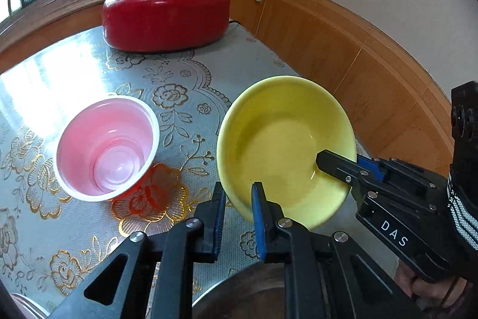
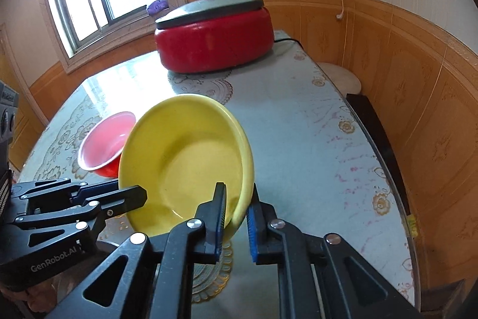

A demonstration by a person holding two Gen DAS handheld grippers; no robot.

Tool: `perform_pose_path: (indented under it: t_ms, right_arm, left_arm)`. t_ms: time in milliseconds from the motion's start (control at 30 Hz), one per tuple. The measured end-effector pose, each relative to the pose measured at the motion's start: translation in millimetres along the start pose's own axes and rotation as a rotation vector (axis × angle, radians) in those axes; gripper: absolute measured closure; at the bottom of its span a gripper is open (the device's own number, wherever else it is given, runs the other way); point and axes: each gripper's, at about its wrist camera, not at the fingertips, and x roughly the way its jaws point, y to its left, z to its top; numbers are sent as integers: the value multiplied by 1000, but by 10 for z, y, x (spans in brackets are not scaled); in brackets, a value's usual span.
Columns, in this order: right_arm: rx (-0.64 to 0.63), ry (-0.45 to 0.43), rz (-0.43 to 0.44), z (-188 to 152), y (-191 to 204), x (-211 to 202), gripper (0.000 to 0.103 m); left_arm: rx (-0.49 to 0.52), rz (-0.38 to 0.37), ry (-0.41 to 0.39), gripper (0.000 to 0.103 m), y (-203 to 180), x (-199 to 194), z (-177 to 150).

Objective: Organize plates and bowls
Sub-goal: 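Carry the yellow bowl and lower it into the steel basin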

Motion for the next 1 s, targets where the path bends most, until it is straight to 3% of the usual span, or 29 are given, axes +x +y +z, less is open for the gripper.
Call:
perform_pose_path:
  t_ms: [467,733,1000]
  right_arm:
    - [-34,-37,45,-339,417,-547,91]
    - [-32,19,76,-711,609,-674,91]
    - [-22,88,72,-1006,731,-626,91]
  left_arm:
    - [7,-44,-106,86,78,-853,-553]
    - [7,-89,-61,85,137,-1075,-1003]
    - [-5,-95,10,85,196,-1022,-1302]
